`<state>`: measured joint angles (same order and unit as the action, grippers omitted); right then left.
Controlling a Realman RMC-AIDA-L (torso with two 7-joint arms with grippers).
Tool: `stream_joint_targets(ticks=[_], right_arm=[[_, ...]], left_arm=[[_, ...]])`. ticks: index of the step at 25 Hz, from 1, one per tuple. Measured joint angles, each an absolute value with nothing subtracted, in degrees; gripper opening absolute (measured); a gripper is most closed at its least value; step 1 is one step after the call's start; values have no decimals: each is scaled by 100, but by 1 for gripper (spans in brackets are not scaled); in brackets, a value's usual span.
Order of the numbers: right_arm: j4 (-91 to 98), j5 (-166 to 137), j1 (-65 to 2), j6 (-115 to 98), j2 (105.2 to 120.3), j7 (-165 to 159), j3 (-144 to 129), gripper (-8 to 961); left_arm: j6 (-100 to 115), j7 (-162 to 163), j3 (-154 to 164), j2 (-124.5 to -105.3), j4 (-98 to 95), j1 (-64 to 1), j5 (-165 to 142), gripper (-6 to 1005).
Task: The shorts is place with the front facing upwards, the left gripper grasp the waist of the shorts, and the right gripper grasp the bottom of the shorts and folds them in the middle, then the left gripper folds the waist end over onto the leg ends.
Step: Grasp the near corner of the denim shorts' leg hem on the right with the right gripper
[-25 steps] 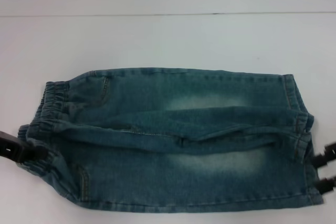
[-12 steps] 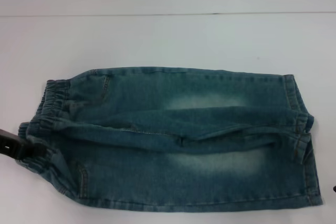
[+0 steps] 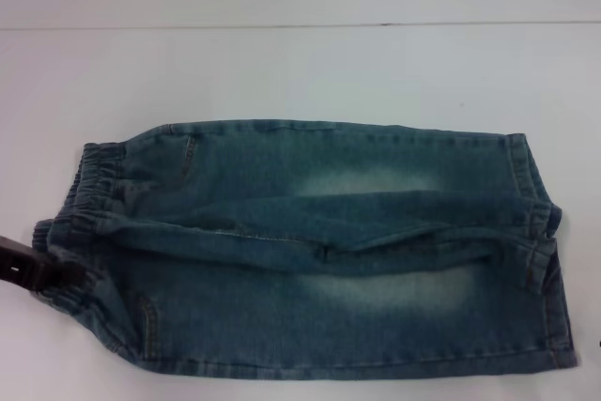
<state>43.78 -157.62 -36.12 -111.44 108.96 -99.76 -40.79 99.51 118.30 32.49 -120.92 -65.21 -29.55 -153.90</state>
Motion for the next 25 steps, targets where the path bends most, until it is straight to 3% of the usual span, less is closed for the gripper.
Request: stream_joint_targets(ticks=[25], right_arm=[[4373,-16024,-3828,-10639,11211,-10098,-4384,711]], left_arm=[[9927,11830,3278,-12164,-6521,-3164,-15388,40]])
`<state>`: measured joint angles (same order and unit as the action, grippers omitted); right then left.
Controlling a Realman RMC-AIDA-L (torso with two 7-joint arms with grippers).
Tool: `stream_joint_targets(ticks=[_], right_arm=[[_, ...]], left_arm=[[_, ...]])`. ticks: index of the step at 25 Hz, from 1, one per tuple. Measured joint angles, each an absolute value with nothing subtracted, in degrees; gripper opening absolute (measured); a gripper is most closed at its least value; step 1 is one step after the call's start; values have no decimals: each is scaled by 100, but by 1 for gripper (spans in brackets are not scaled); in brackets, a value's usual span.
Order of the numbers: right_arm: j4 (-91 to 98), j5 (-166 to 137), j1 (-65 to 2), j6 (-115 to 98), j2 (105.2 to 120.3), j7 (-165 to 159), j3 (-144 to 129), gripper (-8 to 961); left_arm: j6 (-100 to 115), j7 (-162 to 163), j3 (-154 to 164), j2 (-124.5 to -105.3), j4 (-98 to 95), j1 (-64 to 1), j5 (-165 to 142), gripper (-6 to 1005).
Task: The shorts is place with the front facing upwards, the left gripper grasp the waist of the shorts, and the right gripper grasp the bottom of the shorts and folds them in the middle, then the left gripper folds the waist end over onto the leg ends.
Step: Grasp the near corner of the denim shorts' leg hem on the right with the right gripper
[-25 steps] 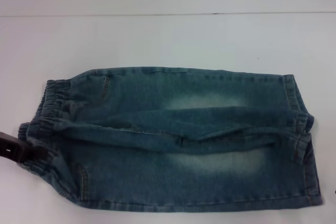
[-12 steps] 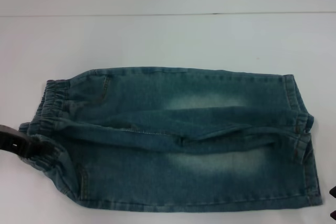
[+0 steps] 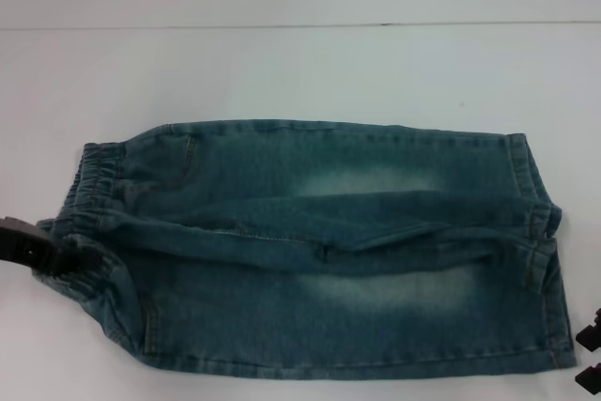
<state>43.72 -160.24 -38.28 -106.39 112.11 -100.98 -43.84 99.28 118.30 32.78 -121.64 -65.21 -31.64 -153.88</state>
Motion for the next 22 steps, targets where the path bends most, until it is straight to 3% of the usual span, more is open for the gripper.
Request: stream_joint_targets(ticks=[8,22], right_arm=[[4368,-16025,-3879,-10565,11327,-10048,-4403,679],[4323,-15737,-3869,-10512,11361,-9974,-4310,623]], left_arm=[[9896,11830,3285,-12177,-6521,-3164,-15321,41],[9864,11826,3304,-12182,-6426,-3156,-15319,42]])
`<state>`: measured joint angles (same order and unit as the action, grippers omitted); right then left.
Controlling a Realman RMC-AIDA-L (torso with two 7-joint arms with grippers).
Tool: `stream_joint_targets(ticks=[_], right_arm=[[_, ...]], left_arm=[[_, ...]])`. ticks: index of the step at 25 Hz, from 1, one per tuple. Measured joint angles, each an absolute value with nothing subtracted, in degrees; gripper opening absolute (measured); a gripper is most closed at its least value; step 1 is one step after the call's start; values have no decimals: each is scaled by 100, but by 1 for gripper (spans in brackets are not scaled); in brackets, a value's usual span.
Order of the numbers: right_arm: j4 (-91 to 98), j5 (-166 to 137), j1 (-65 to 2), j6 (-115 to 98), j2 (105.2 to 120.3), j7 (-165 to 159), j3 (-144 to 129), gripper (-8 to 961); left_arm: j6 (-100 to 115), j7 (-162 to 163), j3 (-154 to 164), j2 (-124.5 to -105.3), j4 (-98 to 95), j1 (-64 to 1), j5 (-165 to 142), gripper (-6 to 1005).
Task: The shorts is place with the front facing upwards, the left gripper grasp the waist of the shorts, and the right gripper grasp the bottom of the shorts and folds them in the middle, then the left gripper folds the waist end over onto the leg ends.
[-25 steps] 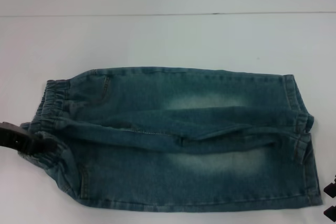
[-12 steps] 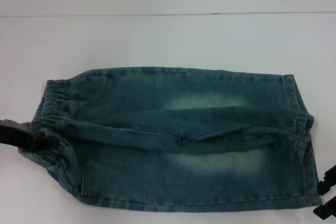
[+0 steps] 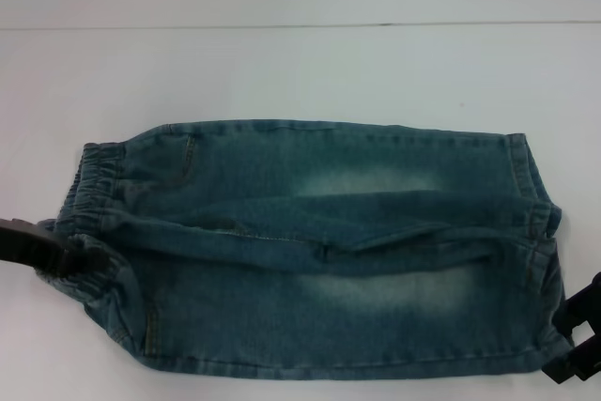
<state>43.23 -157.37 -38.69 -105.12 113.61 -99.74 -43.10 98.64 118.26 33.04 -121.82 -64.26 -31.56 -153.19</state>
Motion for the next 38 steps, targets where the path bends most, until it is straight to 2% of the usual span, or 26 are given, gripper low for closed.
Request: stream_joint_targets(ticks=[7,18,29,38], right_arm=[[4277,-15740,-3840,-10229,11430,-9821,-4336,595],[4251,-15724,-3840,-10187,11419,-9726,-4330,104],[4239,-15688,-3658,-10255,11338,-9375,-3987,43],[3506,-15163,-3349,-10325,10910,-8478,-2632,43]], left_arm=[[9860,11801,3320,-12181,-6379,-3162,-15319,42],[9860,11806,3320,-12181,-6370,-3164,-15319,43],[10018,11823,3308,-12143,-6373,-3183,-15320,43],[10292,11841,3305,-12044,-6369,-3270,-15331,44]])
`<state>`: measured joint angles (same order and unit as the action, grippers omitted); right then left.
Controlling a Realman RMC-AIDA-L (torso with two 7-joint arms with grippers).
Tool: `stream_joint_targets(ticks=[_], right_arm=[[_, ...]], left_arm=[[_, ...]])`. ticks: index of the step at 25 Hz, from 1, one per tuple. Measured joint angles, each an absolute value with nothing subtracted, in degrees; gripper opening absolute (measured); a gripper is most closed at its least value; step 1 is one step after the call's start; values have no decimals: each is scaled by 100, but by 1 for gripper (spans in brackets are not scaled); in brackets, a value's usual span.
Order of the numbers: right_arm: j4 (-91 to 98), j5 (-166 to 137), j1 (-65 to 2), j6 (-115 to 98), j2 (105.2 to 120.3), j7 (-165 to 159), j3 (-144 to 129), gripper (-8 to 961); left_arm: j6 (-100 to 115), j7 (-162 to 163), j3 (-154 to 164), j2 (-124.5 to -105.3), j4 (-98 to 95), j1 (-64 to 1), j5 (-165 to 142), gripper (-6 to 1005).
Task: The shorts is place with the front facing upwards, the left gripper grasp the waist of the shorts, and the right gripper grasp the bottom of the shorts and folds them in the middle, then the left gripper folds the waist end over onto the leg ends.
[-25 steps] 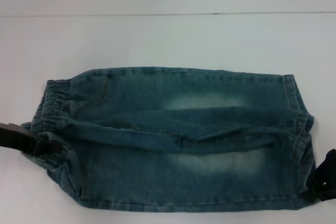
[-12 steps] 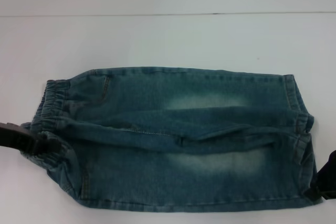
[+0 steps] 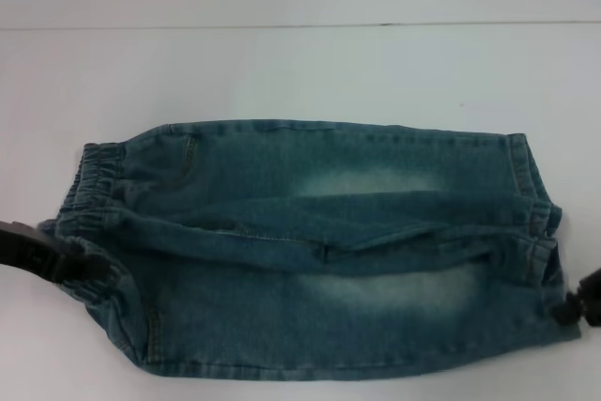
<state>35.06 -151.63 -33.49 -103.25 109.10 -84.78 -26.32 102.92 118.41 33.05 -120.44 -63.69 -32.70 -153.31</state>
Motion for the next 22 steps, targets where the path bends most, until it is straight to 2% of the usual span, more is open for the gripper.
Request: stream_joint_targets(ticks=[10,22], right_arm=[[3252,-13946,-2959,-9765,10868,-8404,-1991,43],[2886,-13161,-2799,-9242,10946,-7977,-1797,42]], left_arm=[[10237,12370,3253,-11783,-6252,-3585,-15326,44],[9638,13095,3179,-11712,-5977,-3830,-15311,45]])
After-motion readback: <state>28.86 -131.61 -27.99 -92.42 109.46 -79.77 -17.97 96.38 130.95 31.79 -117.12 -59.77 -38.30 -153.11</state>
